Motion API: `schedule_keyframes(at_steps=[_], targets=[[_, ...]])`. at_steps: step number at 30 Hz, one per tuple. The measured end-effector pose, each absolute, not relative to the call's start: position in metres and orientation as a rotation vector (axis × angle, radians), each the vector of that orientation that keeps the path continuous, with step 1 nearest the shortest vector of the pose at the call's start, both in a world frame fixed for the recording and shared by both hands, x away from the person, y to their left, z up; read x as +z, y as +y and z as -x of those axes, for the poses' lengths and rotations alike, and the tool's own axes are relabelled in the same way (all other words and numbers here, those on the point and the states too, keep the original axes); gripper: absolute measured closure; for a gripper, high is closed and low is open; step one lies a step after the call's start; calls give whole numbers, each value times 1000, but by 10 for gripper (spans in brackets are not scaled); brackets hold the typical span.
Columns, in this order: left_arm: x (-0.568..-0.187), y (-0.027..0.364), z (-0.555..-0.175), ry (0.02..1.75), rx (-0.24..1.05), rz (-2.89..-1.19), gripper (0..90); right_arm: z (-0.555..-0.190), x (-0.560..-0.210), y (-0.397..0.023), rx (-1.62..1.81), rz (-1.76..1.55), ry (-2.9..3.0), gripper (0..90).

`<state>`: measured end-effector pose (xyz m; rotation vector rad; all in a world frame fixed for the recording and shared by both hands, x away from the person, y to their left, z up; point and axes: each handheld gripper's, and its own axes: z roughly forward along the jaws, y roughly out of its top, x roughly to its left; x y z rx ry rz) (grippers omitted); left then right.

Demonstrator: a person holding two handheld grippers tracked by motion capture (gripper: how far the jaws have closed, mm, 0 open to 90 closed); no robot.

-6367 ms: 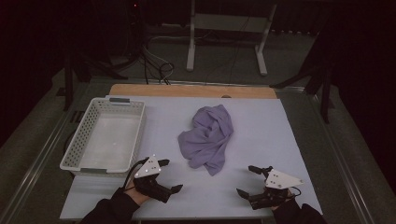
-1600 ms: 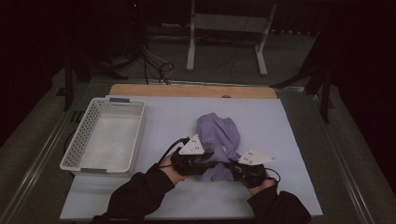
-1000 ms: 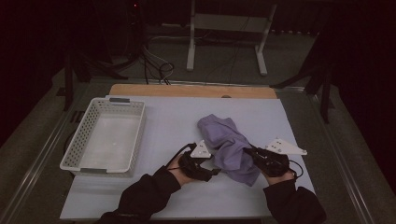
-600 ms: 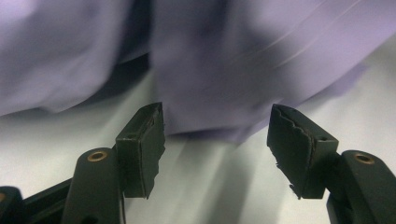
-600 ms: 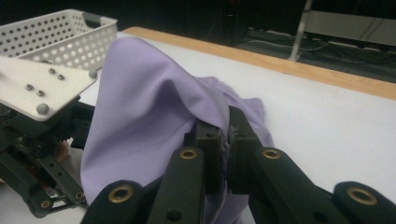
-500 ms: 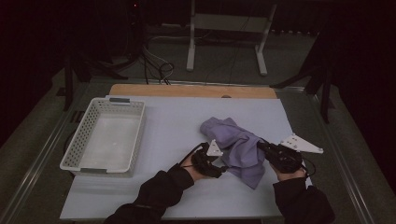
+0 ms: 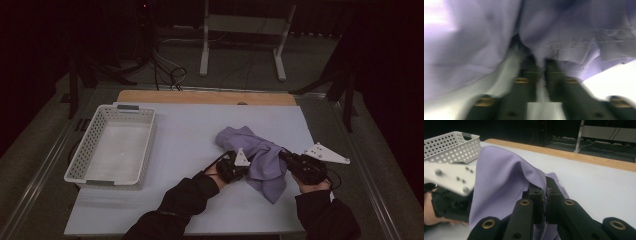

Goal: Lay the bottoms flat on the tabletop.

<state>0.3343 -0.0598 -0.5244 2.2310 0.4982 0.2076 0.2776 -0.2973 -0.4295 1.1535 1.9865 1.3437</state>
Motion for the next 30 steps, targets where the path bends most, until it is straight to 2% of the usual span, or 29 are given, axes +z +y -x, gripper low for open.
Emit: schedule_keyframes(at_steps=[12, 20, 22, 25, 28, 30], targets=[[-477, 13, -323, 569, 333, -2206, 900, -277, -427, -303, 1346, -1164, 1981, 857], [-410, 90, -300, 660, 492, -2076, 900, -277, -417, -316, 1316, -1151, 1960, 858], [-403, 103, -289, 669, 507, -2064, 900, -274, -416, -320, 1305, -1149, 1952, 858], [-410, 116, -267, 668, 439, -2084, 900, -265, -426, -326, 1277, -1148, 1993, 859], [-432, 115, -242, 641, 314, -2129, 899, -256, -442, -330, 1252, -1165, 2056, 856], [-437, 113, -237, 628, 294, -2143, 898, -252, -449, -332, 1239, -1180, 2090, 853]])
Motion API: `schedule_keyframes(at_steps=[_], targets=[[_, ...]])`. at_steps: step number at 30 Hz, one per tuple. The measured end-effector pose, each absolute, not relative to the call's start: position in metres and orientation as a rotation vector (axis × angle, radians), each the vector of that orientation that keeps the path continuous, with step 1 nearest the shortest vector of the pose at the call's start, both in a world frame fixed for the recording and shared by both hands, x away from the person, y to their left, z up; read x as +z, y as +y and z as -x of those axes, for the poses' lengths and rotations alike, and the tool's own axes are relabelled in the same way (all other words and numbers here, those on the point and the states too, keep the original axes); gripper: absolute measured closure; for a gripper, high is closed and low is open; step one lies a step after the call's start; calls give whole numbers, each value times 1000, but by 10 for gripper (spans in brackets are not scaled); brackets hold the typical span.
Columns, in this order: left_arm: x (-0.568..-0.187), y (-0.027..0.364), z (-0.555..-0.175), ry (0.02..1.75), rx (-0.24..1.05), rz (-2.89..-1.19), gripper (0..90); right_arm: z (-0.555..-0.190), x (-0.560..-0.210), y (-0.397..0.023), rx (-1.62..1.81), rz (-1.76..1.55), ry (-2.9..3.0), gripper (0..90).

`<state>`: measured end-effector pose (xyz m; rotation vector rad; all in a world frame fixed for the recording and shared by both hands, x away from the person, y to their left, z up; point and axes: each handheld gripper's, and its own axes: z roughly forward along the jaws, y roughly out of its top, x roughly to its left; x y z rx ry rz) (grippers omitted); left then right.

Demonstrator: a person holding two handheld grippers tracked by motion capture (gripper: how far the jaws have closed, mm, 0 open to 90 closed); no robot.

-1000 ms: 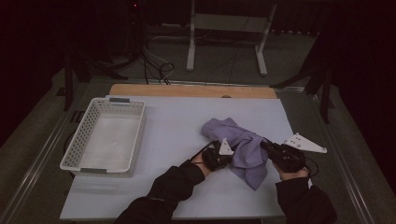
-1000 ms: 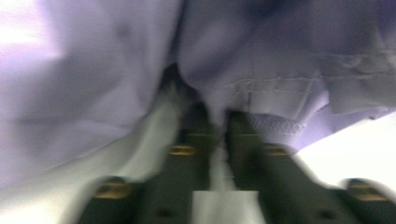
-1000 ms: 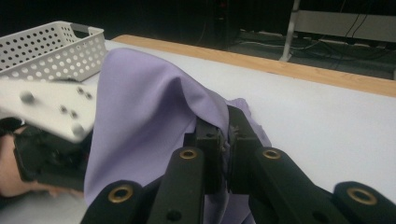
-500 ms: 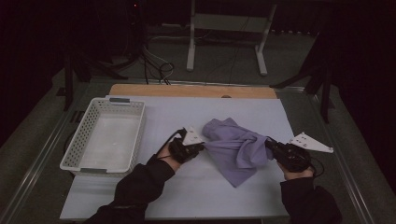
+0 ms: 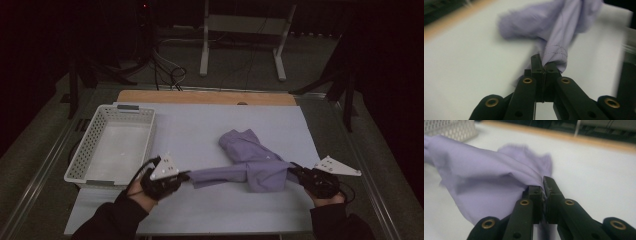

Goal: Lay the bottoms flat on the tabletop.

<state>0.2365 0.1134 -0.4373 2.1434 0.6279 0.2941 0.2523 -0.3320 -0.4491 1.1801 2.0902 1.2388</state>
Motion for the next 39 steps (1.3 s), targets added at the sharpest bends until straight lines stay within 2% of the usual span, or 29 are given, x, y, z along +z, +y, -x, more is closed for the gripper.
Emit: schedule_keyframes(at_steps=[1, 4, 7, 12, 16, 25, 30, 39], targets=[[-450, 108, -225, 600, 243, -2174, 898, -250, -453, -333, 1231, -1191, 2109, 853], [-462, 106, -220, 589, 174, -2189, 896, -240, -466, -339, 1204, -1219, 2143, 846], [-464, 106, -221, 589, 139, -2171, 880, -235, -461, -343, 1236, -1210, 2153, 745], [-450, 109, -230, 588, 197, -2117, 593, -232, -446, -348, 1307, -1146, 2149, 516], [-445, 102, -247, 592, 218, -2112, 467, -237, -433, -346, 1338, -1105, 2129, 367], [-467, 57, -291, 555, 187, -2134, 430, -287, -435, -305, 1356, -1041, 2186, 313], [-482, 34, -313, 522, 181, -2158, 424, -318, -451, -277, 1305, -982, 2289, 334], [-517, 0, -342, 511, 126, -2243, 425, -360, -486, -252, 1198, -1004, 2443, 285]])
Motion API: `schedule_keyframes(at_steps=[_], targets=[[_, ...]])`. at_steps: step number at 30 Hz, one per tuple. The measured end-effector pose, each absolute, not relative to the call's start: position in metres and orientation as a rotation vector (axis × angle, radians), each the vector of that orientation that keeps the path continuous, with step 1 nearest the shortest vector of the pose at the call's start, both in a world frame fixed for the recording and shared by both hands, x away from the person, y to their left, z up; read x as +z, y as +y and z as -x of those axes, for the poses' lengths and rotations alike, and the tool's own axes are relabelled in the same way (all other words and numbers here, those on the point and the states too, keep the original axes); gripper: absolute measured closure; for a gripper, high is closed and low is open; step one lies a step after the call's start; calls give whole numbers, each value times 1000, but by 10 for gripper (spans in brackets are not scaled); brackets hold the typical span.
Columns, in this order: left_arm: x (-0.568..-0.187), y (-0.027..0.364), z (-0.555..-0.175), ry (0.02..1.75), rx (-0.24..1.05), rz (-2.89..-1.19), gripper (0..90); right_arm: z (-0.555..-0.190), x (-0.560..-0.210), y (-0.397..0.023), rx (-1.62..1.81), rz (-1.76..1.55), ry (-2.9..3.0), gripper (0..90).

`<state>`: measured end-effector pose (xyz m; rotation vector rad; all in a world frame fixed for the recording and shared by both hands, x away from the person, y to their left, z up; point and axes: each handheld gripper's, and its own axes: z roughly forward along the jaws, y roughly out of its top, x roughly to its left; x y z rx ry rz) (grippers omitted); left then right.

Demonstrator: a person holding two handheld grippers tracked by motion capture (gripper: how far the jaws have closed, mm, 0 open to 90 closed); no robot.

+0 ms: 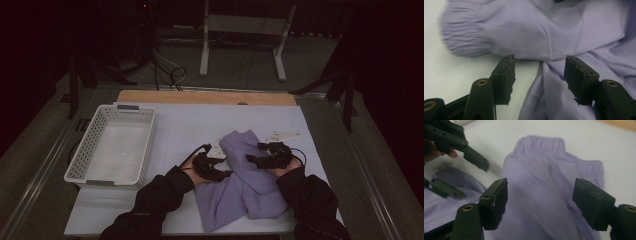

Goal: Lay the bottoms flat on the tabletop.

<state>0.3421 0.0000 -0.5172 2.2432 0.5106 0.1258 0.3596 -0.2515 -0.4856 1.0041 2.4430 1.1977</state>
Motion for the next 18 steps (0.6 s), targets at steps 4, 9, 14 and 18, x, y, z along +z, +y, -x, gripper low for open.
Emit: schedule_keyframes(at_steps=[4, 9, 14, 18], targets=[[-527, -12, -347, 490, 116, -2297, 428, -365, -497, -245, 1168, -1013, 2492, 329], [-532, -18, -349, 502, 102, -2297, 430, -364, -502, -243, 1142, -1025, 2481, 701], [-533, -18, -352, 502, 101, -2307, 444, -357, -492, -249, 1183, -1006, 2425, 888], [-533, -17, -353, 505, 96, -2301, 492, -347, -480, -264, 1221, -1036, 2339, 888]])
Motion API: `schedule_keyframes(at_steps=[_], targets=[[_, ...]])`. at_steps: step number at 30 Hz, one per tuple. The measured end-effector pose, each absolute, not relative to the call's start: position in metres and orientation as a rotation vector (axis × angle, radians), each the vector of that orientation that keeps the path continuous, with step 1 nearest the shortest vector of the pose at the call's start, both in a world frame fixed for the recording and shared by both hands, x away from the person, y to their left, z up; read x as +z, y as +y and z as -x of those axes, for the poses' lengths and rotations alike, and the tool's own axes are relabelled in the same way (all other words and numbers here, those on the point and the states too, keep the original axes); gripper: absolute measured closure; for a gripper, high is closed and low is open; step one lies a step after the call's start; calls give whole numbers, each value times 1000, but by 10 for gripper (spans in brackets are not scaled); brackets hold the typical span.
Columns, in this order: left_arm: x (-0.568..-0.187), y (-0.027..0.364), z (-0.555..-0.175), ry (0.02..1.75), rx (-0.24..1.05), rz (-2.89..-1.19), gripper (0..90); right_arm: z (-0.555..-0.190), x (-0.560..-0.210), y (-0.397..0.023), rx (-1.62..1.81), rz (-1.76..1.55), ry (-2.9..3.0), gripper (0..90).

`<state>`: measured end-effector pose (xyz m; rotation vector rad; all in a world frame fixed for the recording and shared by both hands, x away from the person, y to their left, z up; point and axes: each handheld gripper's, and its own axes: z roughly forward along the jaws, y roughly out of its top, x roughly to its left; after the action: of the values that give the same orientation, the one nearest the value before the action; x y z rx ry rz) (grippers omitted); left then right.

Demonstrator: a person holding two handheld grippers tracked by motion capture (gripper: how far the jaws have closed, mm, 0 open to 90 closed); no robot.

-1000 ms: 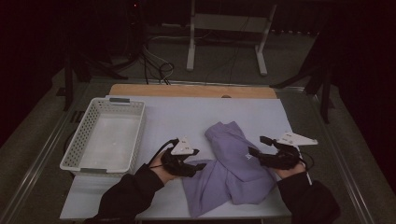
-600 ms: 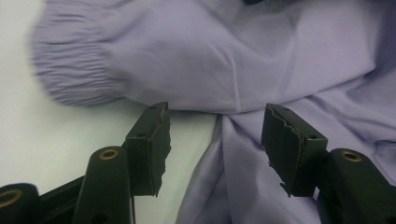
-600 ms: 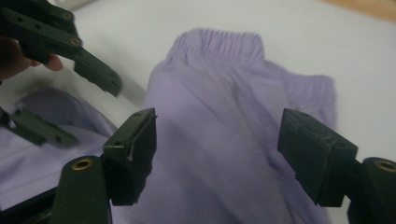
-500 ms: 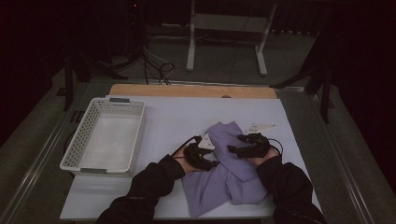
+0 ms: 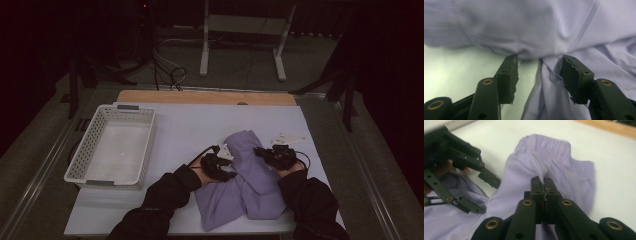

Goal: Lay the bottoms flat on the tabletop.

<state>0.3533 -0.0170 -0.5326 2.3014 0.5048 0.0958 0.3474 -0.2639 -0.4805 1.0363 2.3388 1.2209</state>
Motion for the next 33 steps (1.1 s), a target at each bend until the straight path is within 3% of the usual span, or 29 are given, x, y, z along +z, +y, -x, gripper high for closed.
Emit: schedule_keyframes(at_steps=[16, 23, 28, 33], targets=[[-530, -28, -349, 430, 62, -2335, 543, -324, -458, -303, 1240, -1107, 2145, 887], [-529, -31, -346, 431, 19, -2324, 873, -324, -460, -305, 1237, -1110, 2144, 887], [-517, -17, -344, 493, 64, -2309, 886, -327, -459, -298, 1241, -1090, 2155, 887], [-492, 23, -338, 591, 139, -2278, 886, -337, -456, -283, 1244, -1063, 2165, 887]])
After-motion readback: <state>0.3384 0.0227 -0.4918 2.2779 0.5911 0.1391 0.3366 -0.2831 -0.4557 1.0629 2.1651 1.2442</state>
